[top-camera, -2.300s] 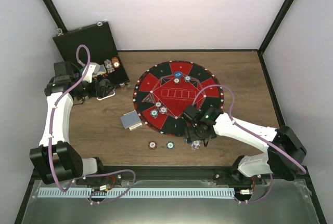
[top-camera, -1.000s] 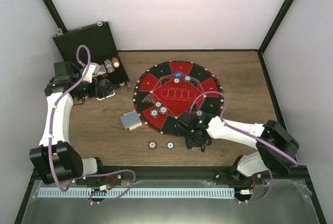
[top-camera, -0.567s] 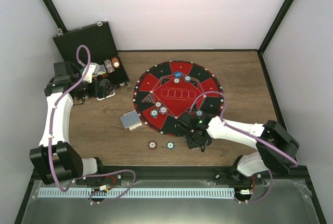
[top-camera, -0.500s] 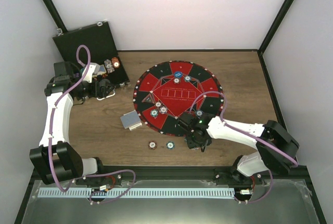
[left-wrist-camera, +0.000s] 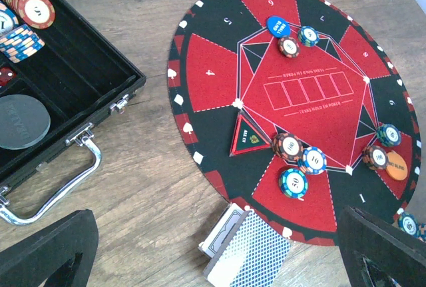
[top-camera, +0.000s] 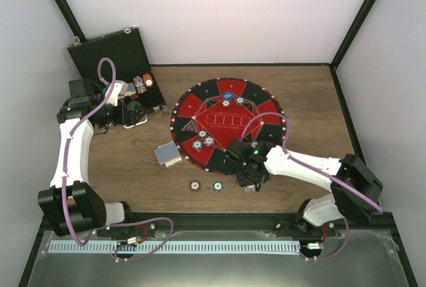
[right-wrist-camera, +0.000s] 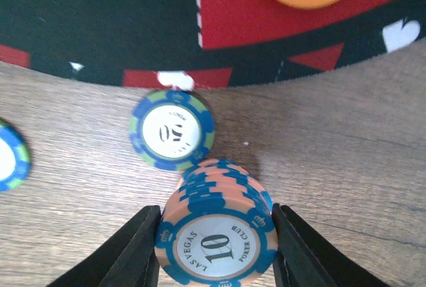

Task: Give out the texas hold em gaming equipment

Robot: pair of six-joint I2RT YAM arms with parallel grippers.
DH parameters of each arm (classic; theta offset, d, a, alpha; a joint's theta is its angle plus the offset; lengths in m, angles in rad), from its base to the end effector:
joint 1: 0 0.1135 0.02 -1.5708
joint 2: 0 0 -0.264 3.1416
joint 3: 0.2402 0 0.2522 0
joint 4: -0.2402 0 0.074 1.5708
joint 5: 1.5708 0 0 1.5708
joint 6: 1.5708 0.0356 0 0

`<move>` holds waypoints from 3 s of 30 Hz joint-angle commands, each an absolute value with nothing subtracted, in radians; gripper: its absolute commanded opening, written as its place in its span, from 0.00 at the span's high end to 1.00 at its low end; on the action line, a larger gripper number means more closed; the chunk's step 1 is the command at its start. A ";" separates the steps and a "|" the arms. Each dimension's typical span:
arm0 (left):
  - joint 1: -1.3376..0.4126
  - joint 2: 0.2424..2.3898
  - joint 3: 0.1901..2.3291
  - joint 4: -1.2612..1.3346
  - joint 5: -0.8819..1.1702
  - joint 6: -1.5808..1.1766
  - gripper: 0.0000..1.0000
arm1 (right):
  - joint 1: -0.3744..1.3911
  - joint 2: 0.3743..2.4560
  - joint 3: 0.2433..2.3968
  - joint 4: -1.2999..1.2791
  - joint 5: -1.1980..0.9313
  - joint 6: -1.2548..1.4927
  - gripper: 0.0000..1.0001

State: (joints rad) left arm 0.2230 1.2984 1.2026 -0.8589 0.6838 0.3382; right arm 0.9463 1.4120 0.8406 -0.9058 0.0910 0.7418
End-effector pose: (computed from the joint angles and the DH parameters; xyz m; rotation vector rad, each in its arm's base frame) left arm 0.2559 0.0350 0.3211 0.3943 2.2922 -0.5867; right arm 0.1353 0.1822 0.1832 -0.3010 2.9964 0.0143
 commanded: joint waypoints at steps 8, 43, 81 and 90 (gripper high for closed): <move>0.228 1.281 1.220 -0.869 0.699 0.357 0.00 | 0.945 1.414 1.059 -1.022 0.193 0.696 0.62; 0.228 1.290 1.227 -0.889 0.688 0.362 0.00 | 0.599 2.577 2.368 -0.858 0.238 0.258 0.64; 0.228 1.292 1.212 -0.894 0.697 0.376 0.00 | 0.641 2.133 2.084 -0.819 0.260 0.264 0.26; 0.227 1.313 1.204 -0.905 0.706 0.408 0.00 | 0.797 1.578 1.209 -0.756 0.229 0.536 0.14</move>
State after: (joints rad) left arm 0.2230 1.3056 1.2041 -0.9020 0.6838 0.3790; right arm 0.7403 1.7111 1.4784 -0.7300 0.2481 0.3664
